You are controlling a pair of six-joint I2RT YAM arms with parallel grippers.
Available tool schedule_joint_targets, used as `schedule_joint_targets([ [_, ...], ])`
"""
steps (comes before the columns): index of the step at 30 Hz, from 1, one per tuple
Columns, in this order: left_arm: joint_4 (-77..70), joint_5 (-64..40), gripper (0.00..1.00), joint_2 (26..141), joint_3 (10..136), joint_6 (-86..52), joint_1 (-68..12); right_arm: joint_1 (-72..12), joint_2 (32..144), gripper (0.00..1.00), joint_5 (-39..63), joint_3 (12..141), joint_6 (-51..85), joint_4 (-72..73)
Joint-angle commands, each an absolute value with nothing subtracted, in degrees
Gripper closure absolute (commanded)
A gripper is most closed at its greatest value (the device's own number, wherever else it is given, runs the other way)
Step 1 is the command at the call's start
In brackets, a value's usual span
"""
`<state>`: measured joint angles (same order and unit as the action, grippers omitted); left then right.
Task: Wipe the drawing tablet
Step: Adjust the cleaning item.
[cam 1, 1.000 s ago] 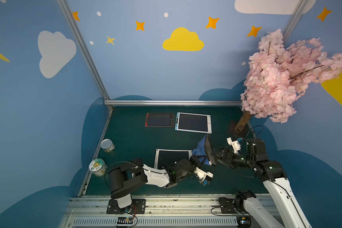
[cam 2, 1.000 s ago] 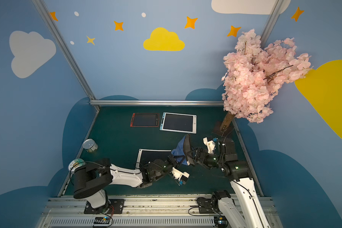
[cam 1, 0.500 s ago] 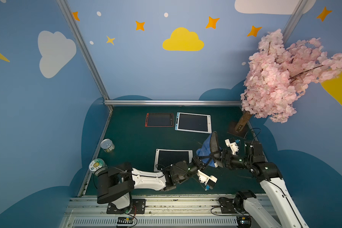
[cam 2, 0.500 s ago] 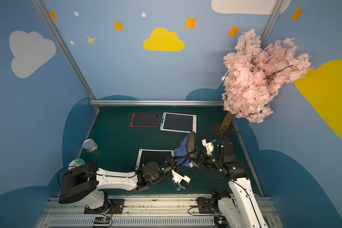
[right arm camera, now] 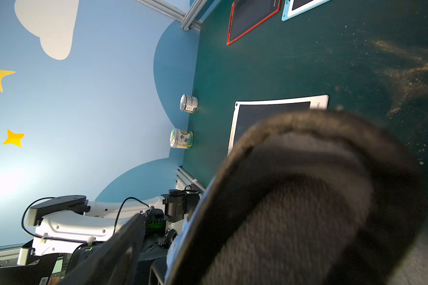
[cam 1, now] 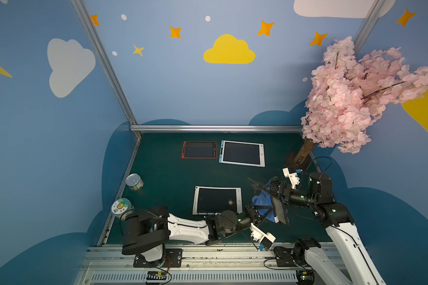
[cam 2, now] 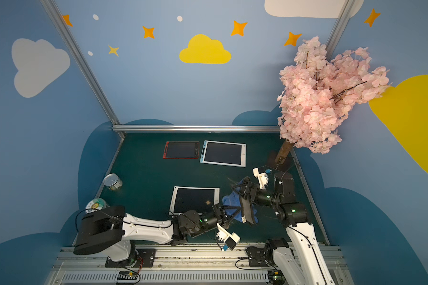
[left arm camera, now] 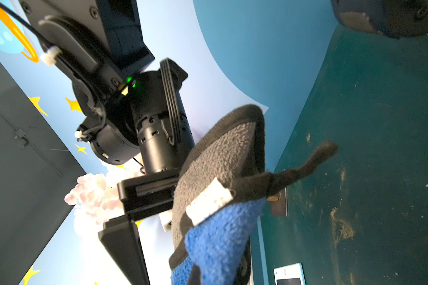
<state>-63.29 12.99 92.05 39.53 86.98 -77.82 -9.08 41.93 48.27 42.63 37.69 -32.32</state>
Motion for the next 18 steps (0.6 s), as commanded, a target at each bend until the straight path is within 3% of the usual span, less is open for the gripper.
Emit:
schedule_joint_targets([
  [1,-65.31,11.26,0.97,91.93,41.41,86.65,-78.75,-8.87,42.25,0.1,50.38,42.55,38.45,-30.02],
  [5,-64.37,11.53,0.97,91.68,41.82,86.66,-78.57,-8.92,42.06,0.3,51.91,41.91,38.94,-29.45],
  [10,-65.04,13.9,0.97,91.8,41.83,85.54,-77.96,-8.79,41.82,0.97,53.28,41.8,38.96,-29.02],
  [12,-66.38,15.17,0.91,92.02,41.37,84.95,-77.85,-8.56,42.33,1.0,53.11,42.41,38.37,-29.75],
  [15,-67.41,18.17,0.53,91.85,40.97,82.47,-77.78,-7.9,42.76,1.0,50.41,44.57,36.43,-32.2],
  [18,-68.16,24.57,0.35,92.15,41.35,78.64,-78.09,-7.32,43.14,1.0,45.38,48.33,32.9,-36.16],
])
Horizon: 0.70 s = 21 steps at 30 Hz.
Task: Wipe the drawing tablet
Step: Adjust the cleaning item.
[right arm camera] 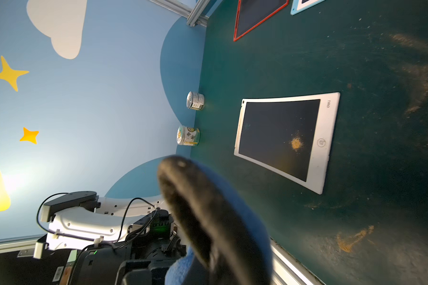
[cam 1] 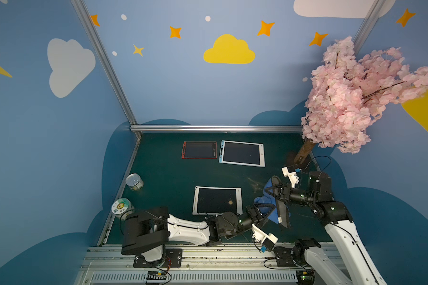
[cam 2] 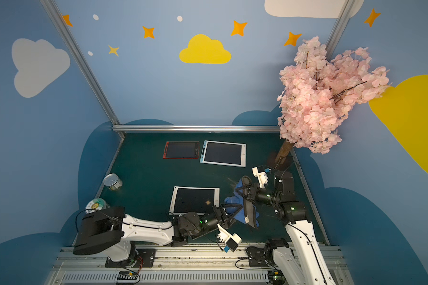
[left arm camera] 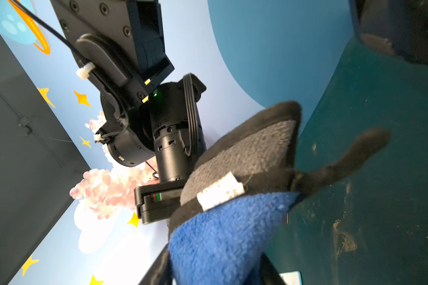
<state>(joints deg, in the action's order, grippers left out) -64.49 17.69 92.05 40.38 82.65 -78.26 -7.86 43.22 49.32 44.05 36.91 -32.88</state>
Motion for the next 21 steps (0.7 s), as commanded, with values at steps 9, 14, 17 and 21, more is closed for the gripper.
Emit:
schedule_joint_targets([
  [9,-66.72,37.42,0.13,91.81,38.45,63.63,-77.41,-6.49,44.83,1.0,28.67,56.79,24.97,-43.48],
  [14,-60.98,37.62,0.13,90.57,36.75,55.73,-74.74,-6.08,46.41,1.0,26.0,56.53,26.17,-39.71],
  [17,-59.76,36.21,0.13,89.72,36.26,52.01,-73.15,-6.07,46.97,1.0,22.88,57.59,26.52,-38.43],
  [21,-51.5,31.76,0.13,86.15,38.26,43.49,-71.03,-6.12,48.25,1.0,20.22,59.45,26.02,-37.81],
])
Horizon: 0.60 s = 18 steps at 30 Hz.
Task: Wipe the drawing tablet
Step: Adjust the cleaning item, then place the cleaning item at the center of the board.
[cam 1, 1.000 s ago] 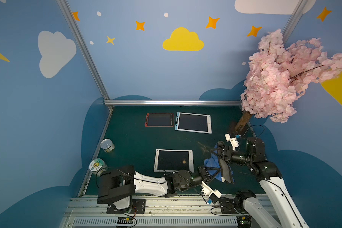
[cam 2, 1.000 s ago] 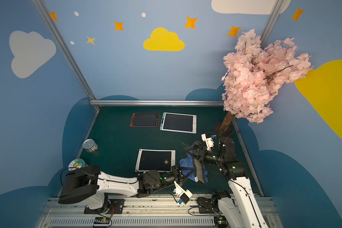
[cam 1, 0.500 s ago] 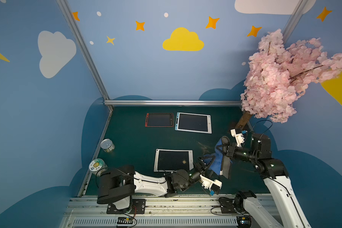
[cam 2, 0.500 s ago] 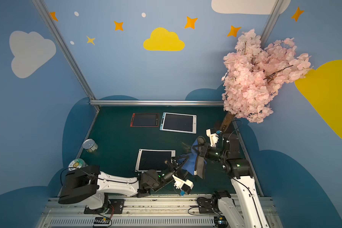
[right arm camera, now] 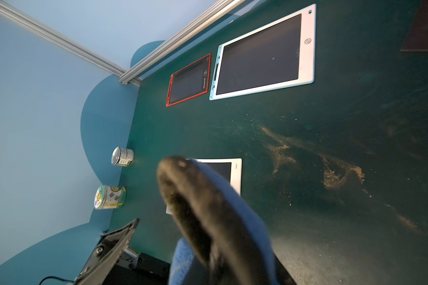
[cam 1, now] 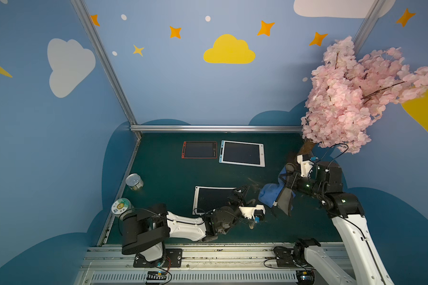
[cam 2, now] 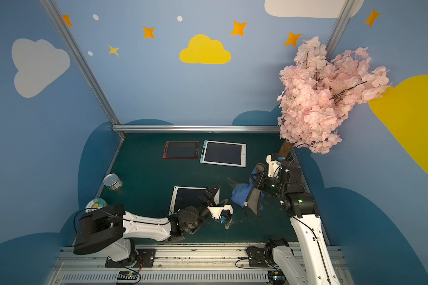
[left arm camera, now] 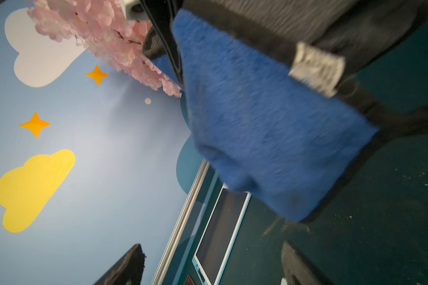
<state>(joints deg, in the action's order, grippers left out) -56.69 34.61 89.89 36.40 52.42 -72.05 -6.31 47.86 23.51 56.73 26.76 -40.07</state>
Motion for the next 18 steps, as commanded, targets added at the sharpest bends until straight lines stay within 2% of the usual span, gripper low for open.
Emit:
schedule_joint_targets([
  [1,-48.99,30.12,0.13,85.03,38.85,41.01,-70.37,-6.13,48.91,1.0,20.57,59.93,26.05,-37.57],
  [5,-44.03,22.67,0.14,81.05,39.85,34.02,-67.53,-6.12,52.3,1.0,26.79,61.1,28.57,-34.99],
  [11,-37.71,12.95,0.12,77.29,42.51,25.92,-64.51,-6.18,57.21,1.0,45.43,57.95,42.55,-19.78],
  [14,-35.03,6.06,0.14,73.92,42.53,21.36,-63.46,-6.24,59.44,1.0,50.02,57.34,48.12,-14.44],
  [18,-32.78,2.6,0.16,71.57,41.31,21.36,-63.46,-6.48,61.67,1.0,53.66,58.34,53.85,-9.81],
])
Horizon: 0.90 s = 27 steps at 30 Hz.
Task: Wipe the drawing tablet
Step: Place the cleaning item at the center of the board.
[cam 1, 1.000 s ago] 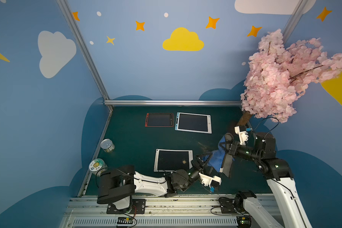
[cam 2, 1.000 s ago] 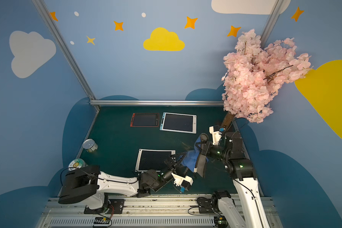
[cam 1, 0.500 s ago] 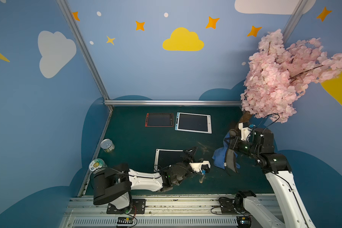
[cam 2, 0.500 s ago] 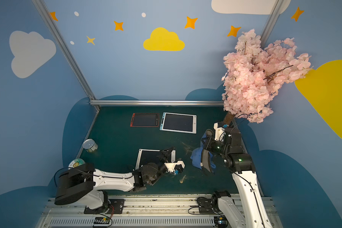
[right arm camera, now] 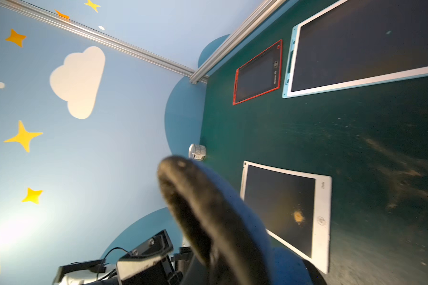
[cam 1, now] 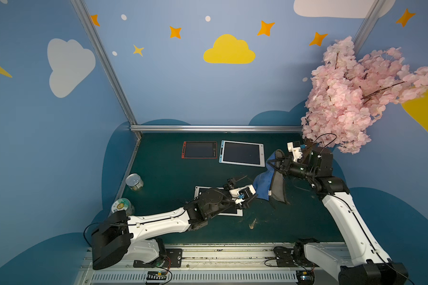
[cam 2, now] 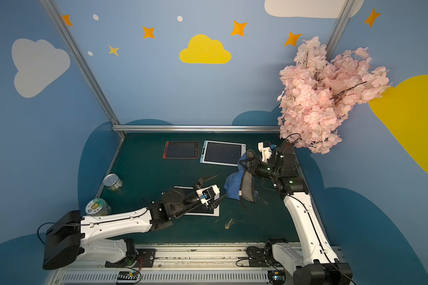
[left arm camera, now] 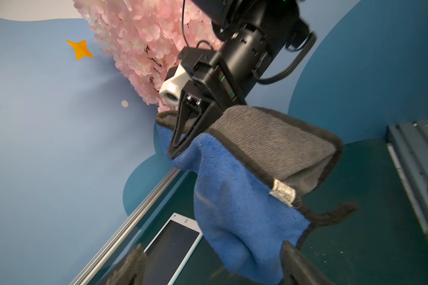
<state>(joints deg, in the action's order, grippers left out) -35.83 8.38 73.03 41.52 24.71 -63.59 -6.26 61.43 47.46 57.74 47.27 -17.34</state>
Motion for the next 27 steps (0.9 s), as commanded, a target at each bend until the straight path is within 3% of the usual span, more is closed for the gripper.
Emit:
schedule_joint_targets([
  [1,-32.7,2.27,0.16,71.11,40.64,21.23,-63.47,-6.79,62.03,1.0,54.11,58.53,55.16,-8.61],
  [7,-32.81,0.25,0.17,69.26,38.58,22.07,-63.87,-10.71,64.33,1.0,55.06,58.2,60.03,-6.08],
  [14,-37.2,5.25,0.15,72.25,38.37,31.38,-66.07,-17.67,66.53,1.0,55.81,57.23,62.03,-5.98],
  [27,-61.3,33.19,0.15,86.71,41.97,60.88,-73.12,-20.93,63.25,1.0,56.92,45.63,76.76,1.56],
])
